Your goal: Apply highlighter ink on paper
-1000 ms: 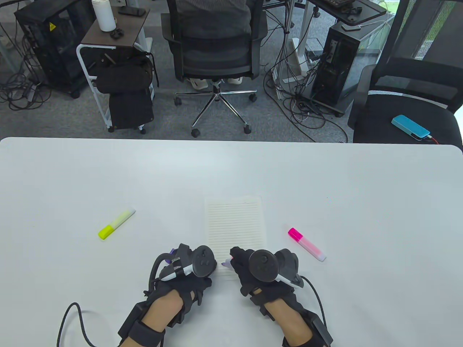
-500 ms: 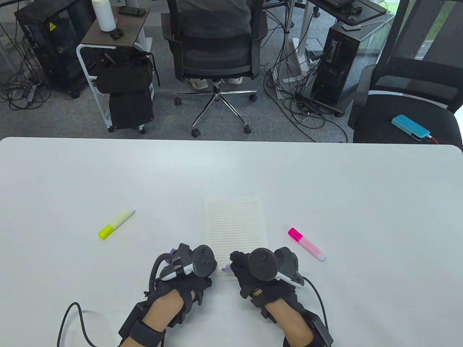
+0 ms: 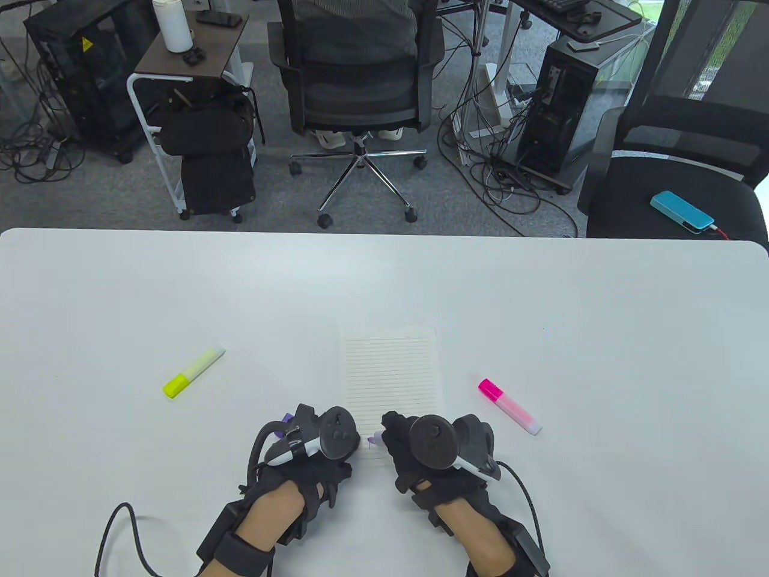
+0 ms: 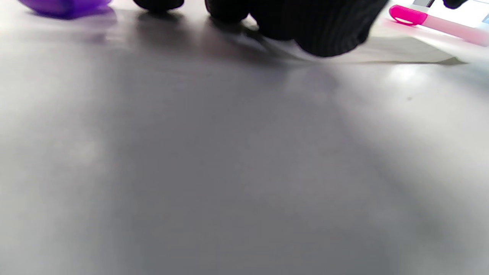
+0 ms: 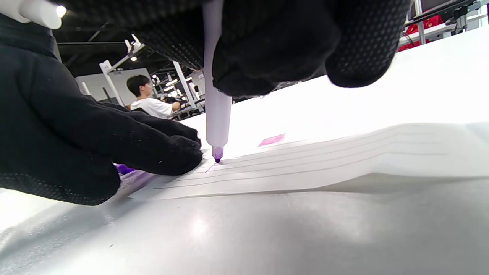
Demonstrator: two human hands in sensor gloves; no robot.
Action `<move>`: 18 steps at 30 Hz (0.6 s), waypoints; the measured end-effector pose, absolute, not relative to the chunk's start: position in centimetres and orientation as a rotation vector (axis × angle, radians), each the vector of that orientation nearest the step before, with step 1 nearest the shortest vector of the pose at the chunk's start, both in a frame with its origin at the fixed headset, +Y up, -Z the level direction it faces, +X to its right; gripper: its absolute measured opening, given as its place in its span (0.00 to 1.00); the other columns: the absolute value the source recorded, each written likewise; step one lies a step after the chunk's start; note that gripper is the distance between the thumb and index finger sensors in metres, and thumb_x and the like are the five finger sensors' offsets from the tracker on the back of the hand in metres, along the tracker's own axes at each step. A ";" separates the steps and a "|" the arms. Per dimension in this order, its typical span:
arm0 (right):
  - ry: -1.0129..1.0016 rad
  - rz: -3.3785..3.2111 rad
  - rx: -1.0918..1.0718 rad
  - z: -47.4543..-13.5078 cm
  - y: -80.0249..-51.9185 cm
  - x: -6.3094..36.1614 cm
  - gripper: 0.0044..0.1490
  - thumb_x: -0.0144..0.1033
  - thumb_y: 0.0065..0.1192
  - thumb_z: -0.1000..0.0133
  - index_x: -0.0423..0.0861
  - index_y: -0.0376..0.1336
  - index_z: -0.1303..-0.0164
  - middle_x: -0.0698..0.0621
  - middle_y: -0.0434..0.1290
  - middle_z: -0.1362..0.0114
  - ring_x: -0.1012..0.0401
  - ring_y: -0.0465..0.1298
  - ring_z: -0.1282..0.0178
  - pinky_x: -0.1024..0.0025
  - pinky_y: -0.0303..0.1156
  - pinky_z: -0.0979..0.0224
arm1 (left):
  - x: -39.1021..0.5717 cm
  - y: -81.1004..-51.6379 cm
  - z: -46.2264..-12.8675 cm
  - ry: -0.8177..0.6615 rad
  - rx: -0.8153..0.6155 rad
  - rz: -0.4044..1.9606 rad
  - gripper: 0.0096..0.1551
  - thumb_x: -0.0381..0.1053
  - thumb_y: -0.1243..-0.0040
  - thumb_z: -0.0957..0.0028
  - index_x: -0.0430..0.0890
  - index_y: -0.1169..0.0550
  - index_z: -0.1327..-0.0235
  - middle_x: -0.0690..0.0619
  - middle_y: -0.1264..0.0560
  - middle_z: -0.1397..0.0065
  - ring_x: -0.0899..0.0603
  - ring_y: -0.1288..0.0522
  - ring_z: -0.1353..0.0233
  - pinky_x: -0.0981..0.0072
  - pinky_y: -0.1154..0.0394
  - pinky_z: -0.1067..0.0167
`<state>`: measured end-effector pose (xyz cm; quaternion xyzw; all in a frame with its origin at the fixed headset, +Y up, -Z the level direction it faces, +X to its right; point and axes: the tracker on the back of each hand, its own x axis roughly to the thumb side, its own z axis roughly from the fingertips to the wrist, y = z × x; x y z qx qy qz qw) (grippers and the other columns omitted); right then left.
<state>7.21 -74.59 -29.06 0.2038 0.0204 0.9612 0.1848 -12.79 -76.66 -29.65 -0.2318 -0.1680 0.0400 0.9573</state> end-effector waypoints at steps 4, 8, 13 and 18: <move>0.080 2.714 0.514 -29.1 -74.5 7.7 0.24 0.41 0.63 0.33 0.45 0.67 0.30 0.43 0.81 0.51 0.54 0.79 0.67 0.46 0.75 0.38 | -12.8 -76.7 -29.7 -0.341 -0.472 0.084 0.37 0.58 0.41 0.53 0.57 0.34 0.27 0.55 0.46 0.17 0.30 0.46 0.19 0.30 0.51 0.28; 0.092 2.714 0.456 -29.2 -74.5 8.0 0.23 0.41 0.64 0.33 0.45 0.68 0.31 0.43 0.81 0.51 0.54 0.79 0.67 0.46 0.75 0.38 | -12.8 -76.7 -29.7 -0.340 -0.474 0.086 0.37 0.58 0.41 0.53 0.57 0.34 0.27 0.55 0.46 0.17 0.30 0.46 0.19 0.30 0.51 0.28; 0.097 2.712 0.438 -29.1 -74.4 8.0 0.23 0.41 0.63 0.33 0.45 0.68 0.31 0.43 0.81 0.51 0.54 0.79 0.67 0.46 0.76 0.38 | -12.9 -76.7 -29.7 -0.340 -0.476 0.090 0.37 0.58 0.41 0.53 0.57 0.34 0.27 0.55 0.46 0.17 0.30 0.46 0.19 0.30 0.51 0.28; 0.095 2.713 0.413 -29.1 -74.4 8.2 0.23 0.41 0.63 0.33 0.44 0.68 0.31 0.43 0.81 0.51 0.54 0.79 0.67 0.46 0.76 0.39 | -12.9 -76.7 -29.7 -0.339 -0.477 0.091 0.37 0.58 0.41 0.53 0.57 0.34 0.27 0.55 0.46 0.17 0.30 0.46 0.19 0.30 0.51 0.28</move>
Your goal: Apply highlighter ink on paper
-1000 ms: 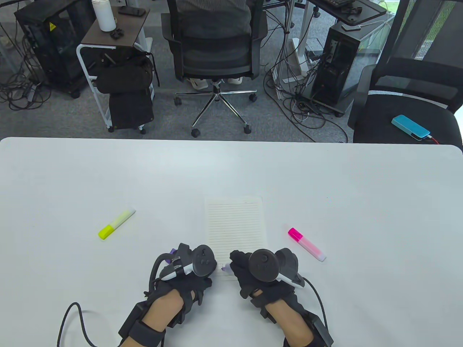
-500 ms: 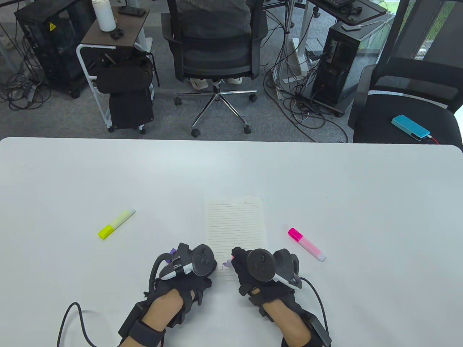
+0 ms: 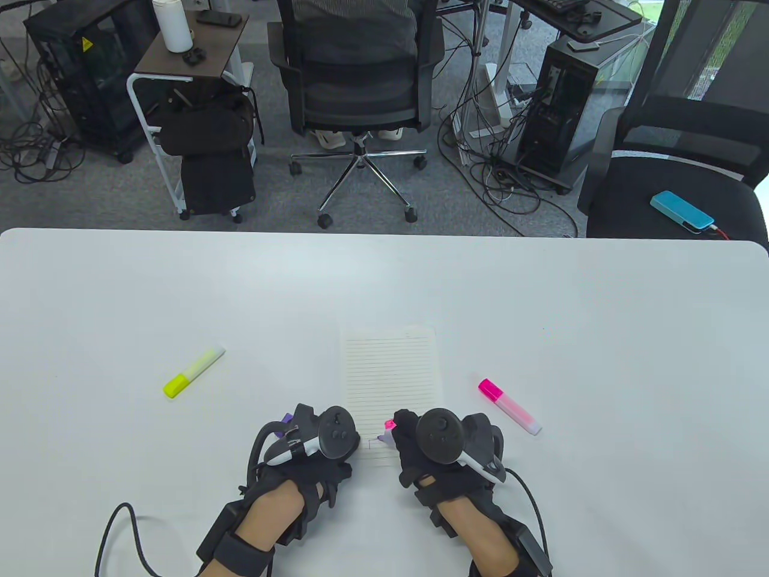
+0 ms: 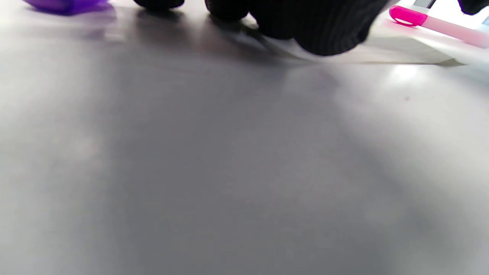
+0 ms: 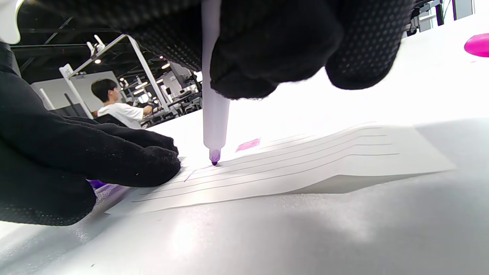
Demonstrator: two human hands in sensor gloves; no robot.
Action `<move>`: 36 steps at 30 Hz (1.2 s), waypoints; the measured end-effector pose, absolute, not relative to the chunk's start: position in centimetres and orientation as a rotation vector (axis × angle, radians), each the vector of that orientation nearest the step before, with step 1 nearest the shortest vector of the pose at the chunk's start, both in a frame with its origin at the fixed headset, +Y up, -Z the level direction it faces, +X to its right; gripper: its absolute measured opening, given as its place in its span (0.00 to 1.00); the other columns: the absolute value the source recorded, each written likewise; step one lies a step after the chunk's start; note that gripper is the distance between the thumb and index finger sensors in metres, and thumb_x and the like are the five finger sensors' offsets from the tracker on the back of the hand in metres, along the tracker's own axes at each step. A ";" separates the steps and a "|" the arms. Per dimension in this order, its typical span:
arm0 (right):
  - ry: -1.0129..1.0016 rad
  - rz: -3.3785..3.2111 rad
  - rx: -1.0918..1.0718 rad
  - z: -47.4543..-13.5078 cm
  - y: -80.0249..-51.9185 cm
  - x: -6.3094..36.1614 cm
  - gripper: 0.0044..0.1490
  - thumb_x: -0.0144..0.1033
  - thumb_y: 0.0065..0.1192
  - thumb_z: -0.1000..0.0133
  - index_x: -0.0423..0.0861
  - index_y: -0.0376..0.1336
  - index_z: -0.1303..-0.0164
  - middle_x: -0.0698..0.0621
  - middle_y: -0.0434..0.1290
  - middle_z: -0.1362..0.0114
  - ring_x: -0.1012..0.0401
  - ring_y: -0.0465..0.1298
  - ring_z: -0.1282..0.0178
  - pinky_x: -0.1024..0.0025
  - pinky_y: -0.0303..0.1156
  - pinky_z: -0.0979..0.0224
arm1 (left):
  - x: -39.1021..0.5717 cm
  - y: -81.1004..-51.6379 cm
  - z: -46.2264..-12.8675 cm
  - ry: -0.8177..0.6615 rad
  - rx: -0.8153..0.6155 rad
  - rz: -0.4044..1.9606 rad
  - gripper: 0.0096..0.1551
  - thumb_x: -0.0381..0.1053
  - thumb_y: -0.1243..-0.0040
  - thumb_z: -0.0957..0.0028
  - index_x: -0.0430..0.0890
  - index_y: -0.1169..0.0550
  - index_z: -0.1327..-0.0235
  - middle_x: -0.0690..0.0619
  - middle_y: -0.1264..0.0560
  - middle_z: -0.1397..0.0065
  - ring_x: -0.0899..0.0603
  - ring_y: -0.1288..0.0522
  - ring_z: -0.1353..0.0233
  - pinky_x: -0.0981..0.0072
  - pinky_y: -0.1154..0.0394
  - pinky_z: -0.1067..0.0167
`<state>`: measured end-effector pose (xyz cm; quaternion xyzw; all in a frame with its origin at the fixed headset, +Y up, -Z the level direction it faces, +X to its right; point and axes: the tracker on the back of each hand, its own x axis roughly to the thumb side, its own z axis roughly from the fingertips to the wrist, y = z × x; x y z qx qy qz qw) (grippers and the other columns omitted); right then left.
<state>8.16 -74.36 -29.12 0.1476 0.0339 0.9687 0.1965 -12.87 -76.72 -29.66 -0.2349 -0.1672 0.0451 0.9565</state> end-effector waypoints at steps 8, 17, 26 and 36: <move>0.140 2.692 0.412 -29.1 -74.1 8.4 0.23 0.41 0.64 0.34 0.44 0.68 0.32 0.43 0.81 0.52 0.54 0.79 0.68 0.47 0.76 0.39 | -12.9 -76.7 -29.7 -0.339 -0.477 0.091 0.37 0.58 0.41 0.53 0.57 0.34 0.27 0.55 0.46 0.17 0.30 0.46 0.19 0.30 0.51 0.28; 0.189 2.683 0.412 -29.0 -73.8 8.5 0.23 0.41 0.65 0.35 0.43 0.69 0.33 0.43 0.82 0.54 0.54 0.80 0.69 0.47 0.77 0.40 | -12.9 -76.7 -29.7 -0.340 -0.478 0.091 0.37 0.58 0.41 0.53 0.57 0.34 0.27 0.55 0.46 0.17 0.30 0.46 0.19 0.30 0.51 0.28; 0.156 2.629 0.474 -28.7 -74.1 8.1 0.24 0.41 0.64 0.34 0.43 0.68 0.32 0.43 0.81 0.52 0.54 0.80 0.68 0.46 0.76 0.39 | -12.9 -76.7 -29.7 -0.339 -0.481 0.093 0.37 0.58 0.41 0.53 0.57 0.34 0.27 0.55 0.46 0.17 0.30 0.46 0.19 0.30 0.51 0.28; 0.192 2.641 0.489 -28.7 -74.3 7.8 0.23 0.41 0.64 0.34 0.44 0.68 0.31 0.43 0.81 0.51 0.53 0.80 0.67 0.46 0.75 0.38 | -12.9 -76.8 -29.7 -0.339 -0.483 0.093 0.37 0.58 0.41 0.53 0.57 0.34 0.27 0.55 0.46 0.17 0.30 0.46 0.19 0.30 0.51 0.28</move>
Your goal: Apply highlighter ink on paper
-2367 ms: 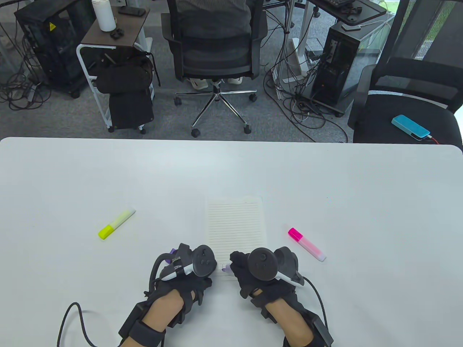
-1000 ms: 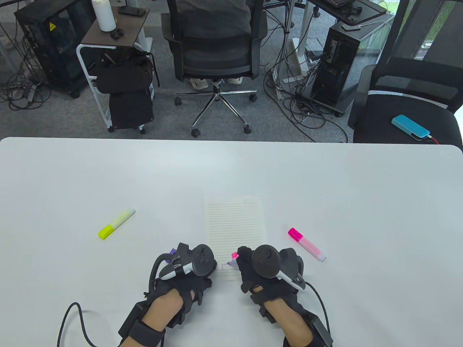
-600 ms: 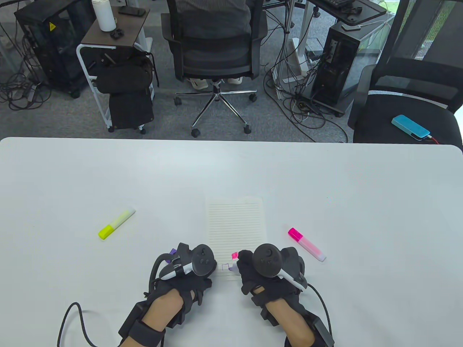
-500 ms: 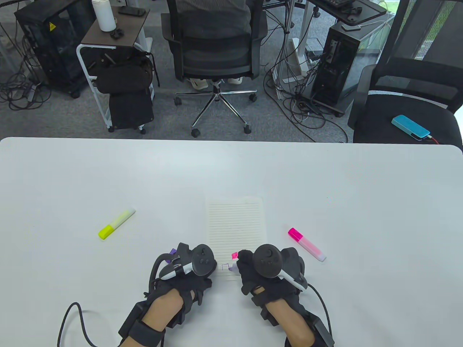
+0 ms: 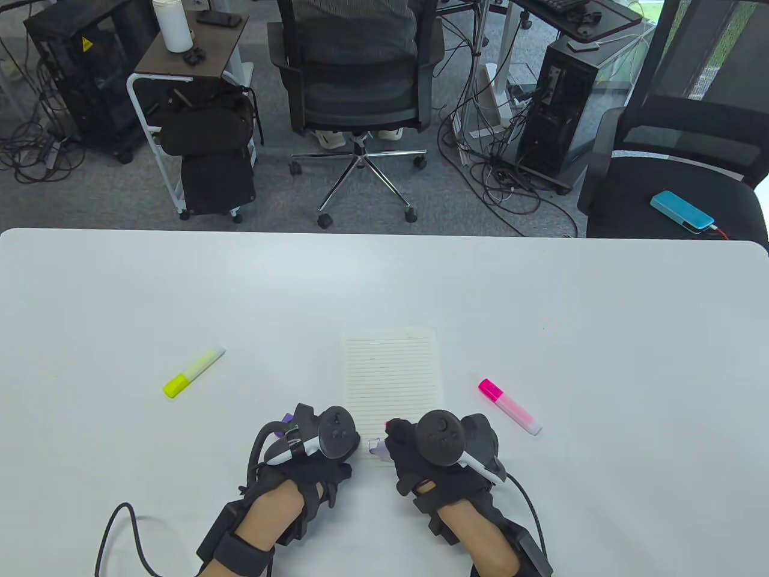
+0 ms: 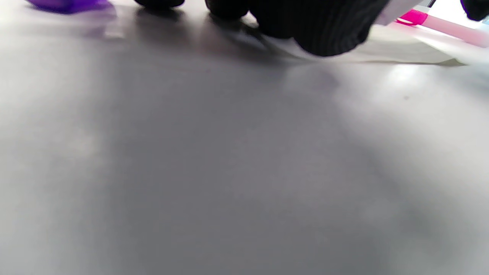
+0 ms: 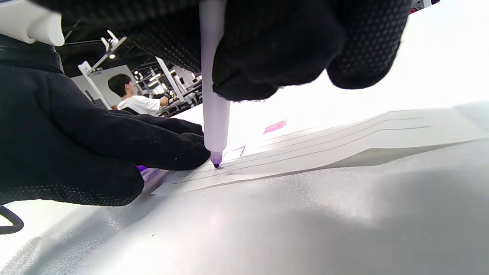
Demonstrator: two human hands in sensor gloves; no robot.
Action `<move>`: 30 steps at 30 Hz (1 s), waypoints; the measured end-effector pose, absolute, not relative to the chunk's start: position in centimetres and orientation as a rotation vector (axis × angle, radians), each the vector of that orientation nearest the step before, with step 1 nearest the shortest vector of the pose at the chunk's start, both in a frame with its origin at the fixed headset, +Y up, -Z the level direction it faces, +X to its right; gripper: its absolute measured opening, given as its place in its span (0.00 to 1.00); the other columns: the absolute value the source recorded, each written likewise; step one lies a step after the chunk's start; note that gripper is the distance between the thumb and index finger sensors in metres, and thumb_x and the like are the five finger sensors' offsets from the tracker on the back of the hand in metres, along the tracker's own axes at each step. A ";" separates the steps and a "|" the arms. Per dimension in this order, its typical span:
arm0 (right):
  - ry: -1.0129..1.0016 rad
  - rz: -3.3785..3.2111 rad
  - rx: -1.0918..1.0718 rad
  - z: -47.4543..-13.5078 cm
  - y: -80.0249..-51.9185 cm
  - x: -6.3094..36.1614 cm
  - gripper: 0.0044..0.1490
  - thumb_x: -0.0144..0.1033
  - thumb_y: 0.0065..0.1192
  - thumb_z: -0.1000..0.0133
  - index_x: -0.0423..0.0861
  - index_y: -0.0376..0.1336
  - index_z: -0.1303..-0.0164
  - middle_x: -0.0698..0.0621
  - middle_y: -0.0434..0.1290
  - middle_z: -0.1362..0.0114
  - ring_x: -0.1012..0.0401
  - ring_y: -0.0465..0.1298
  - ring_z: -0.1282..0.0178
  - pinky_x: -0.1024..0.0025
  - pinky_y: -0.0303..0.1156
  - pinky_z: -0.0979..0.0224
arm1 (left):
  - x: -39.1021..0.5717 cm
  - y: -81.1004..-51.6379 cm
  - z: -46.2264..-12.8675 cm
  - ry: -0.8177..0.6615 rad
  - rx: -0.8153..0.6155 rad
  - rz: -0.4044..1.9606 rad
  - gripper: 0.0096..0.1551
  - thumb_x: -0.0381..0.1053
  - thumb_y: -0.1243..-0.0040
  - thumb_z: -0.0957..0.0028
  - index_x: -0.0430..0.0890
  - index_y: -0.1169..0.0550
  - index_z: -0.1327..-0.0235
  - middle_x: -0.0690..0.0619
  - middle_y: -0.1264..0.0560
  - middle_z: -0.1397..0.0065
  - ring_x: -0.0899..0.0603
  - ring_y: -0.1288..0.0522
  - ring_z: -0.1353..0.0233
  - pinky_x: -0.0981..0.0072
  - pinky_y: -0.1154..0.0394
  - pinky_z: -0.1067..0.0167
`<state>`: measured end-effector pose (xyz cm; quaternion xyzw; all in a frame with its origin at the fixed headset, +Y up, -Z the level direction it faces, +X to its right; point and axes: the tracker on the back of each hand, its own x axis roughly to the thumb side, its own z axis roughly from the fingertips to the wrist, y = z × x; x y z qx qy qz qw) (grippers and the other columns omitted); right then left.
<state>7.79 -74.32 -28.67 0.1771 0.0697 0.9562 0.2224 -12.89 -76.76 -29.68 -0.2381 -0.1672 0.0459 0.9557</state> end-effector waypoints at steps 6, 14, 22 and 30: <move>0.201 2.678 0.422 -28.7 -73.9 8.1 0.23 0.41 0.64 0.34 0.44 0.69 0.32 0.43 0.82 0.52 0.53 0.80 0.68 0.46 0.76 0.39 | -12.9 -76.8 -29.7 -0.339 -0.484 0.094 0.37 0.58 0.41 0.53 0.57 0.34 0.27 0.55 0.47 0.17 0.30 0.46 0.19 0.30 0.51 0.28; 0.207 2.689 0.371 -28.7 -73.8 8.5 0.23 0.41 0.64 0.34 0.44 0.69 0.33 0.43 0.82 0.53 0.53 0.80 0.69 0.47 0.76 0.39 | -12.9 -76.8 -29.7 -0.339 -0.485 0.093 0.37 0.58 0.41 0.53 0.57 0.34 0.27 0.55 0.47 0.17 0.30 0.46 0.19 0.30 0.50 0.28; 0.203 2.696 0.351 -28.7 -73.7 8.6 0.23 0.41 0.65 0.34 0.43 0.69 0.33 0.43 0.82 0.53 0.53 0.80 0.69 0.47 0.76 0.39 | -12.9 -76.8 -29.7 -0.339 -0.486 0.093 0.37 0.58 0.41 0.53 0.57 0.35 0.27 0.55 0.47 0.17 0.30 0.46 0.19 0.30 0.50 0.28; 0.162 2.625 0.387 -28.7 -74.0 8.5 0.23 0.42 0.63 0.33 0.44 0.68 0.31 0.43 0.81 0.51 0.53 0.80 0.67 0.47 0.75 0.38 | -12.9 -76.8 -29.7 -0.340 -0.486 0.092 0.37 0.58 0.41 0.53 0.57 0.35 0.27 0.55 0.47 0.17 0.30 0.46 0.19 0.30 0.50 0.28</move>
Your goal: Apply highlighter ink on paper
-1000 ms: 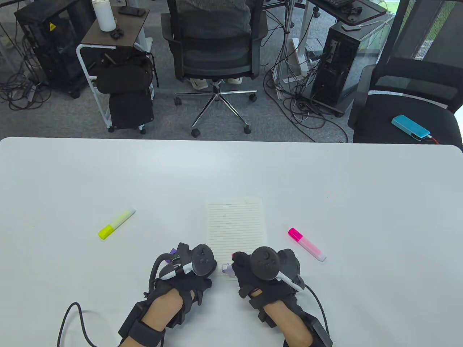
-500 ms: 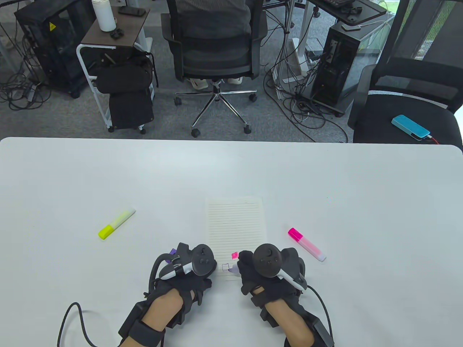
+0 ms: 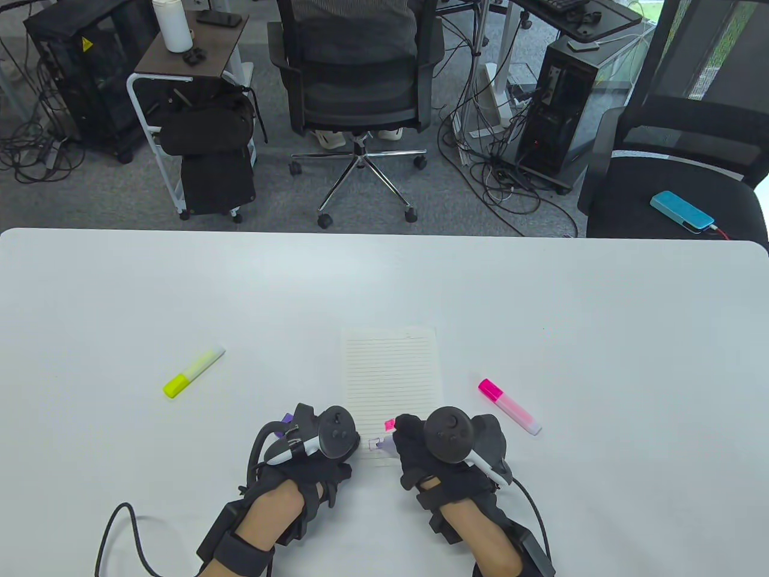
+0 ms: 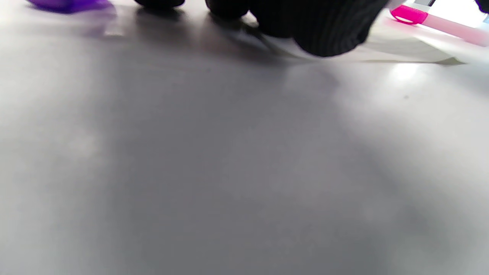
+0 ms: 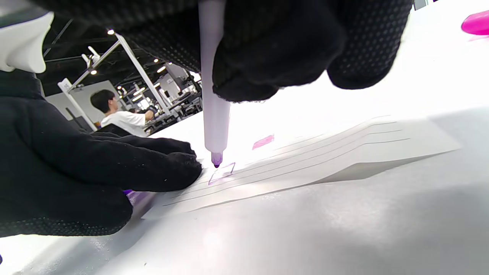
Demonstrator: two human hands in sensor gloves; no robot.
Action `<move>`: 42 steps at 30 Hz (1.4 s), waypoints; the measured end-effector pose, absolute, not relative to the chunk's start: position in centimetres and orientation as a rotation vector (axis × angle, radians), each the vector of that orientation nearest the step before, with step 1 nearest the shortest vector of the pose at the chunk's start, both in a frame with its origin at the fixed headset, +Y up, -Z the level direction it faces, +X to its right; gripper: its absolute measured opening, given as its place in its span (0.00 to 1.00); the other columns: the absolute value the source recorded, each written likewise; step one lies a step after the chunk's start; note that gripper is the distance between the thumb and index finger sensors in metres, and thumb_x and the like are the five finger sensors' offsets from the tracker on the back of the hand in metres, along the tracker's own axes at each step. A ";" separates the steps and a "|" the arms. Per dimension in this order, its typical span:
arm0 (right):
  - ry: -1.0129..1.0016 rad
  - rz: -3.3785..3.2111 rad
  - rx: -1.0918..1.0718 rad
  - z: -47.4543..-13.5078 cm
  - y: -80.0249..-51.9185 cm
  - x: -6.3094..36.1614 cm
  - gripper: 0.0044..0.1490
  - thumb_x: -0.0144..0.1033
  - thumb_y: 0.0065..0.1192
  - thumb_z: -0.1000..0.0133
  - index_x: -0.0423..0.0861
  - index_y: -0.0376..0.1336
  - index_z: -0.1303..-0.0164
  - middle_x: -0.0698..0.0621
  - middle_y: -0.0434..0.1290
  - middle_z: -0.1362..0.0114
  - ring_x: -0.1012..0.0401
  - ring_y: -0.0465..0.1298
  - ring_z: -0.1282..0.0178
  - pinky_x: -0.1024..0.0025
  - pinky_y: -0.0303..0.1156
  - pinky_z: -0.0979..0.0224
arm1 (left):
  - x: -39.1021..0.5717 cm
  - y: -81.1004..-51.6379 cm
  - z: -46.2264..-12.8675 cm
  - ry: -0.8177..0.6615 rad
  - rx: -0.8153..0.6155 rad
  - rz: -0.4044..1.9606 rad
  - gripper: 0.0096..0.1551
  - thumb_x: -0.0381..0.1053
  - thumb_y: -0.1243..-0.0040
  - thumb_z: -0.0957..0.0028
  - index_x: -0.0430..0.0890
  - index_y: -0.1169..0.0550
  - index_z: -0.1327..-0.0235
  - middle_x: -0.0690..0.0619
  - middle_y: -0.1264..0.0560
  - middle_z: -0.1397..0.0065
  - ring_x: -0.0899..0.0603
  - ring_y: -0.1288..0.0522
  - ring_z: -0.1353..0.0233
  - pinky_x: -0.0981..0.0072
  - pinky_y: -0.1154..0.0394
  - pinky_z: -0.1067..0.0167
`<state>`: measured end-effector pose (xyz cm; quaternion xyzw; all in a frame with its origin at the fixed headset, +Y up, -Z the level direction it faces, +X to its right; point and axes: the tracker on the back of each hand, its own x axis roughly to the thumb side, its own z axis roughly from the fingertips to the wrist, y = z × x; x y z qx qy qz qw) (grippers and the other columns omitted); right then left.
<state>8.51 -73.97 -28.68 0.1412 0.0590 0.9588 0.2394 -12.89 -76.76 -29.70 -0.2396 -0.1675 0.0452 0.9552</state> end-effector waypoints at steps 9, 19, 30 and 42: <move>0.175 2.667 0.388 -28.8 -74.7 7.9 0.24 0.42 0.62 0.33 0.45 0.67 0.30 0.43 0.80 0.48 0.53 0.80 0.64 0.46 0.74 0.37 | -12.9 -76.8 -29.7 -0.341 -0.488 0.093 0.37 0.58 0.41 0.53 0.57 0.35 0.27 0.55 0.47 0.17 0.30 0.46 0.19 0.30 0.50 0.28; 0.170 2.667 0.366 -28.8 -74.9 7.8 0.24 0.42 0.62 0.33 0.45 0.66 0.29 0.43 0.80 0.48 0.52 0.80 0.64 0.46 0.74 0.37 | -12.9 -76.8 -29.7 -0.342 -0.489 0.093 0.37 0.58 0.41 0.53 0.57 0.35 0.27 0.55 0.47 0.17 0.30 0.46 0.20 0.30 0.50 0.28; 0.188 2.670 0.328 -28.9 -74.8 7.8 0.24 0.42 0.62 0.33 0.44 0.67 0.30 0.44 0.81 0.49 0.53 0.80 0.65 0.46 0.75 0.38 | -12.9 -76.8 -29.7 -0.343 -0.491 0.096 0.37 0.58 0.41 0.53 0.57 0.35 0.27 0.55 0.47 0.17 0.30 0.46 0.20 0.30 0.50 0.28; 0.199 2.686 0.300 -28.8 -74.6 7.8 0.24 0.42 0.62 0.33 0.44 0.67 0.31 0.44 0.81 0.50 0.53 0.80 0.66 0.46 0.75 0.38 | -12.9 -76.8 -29.7 -0.342 -0.492 0.096 0.37 0.58 0.41 0.53 0.57 0.35 0.27 0.55 0.47 0.17 0.30 0.46 0.20 0.30 0.50 0.28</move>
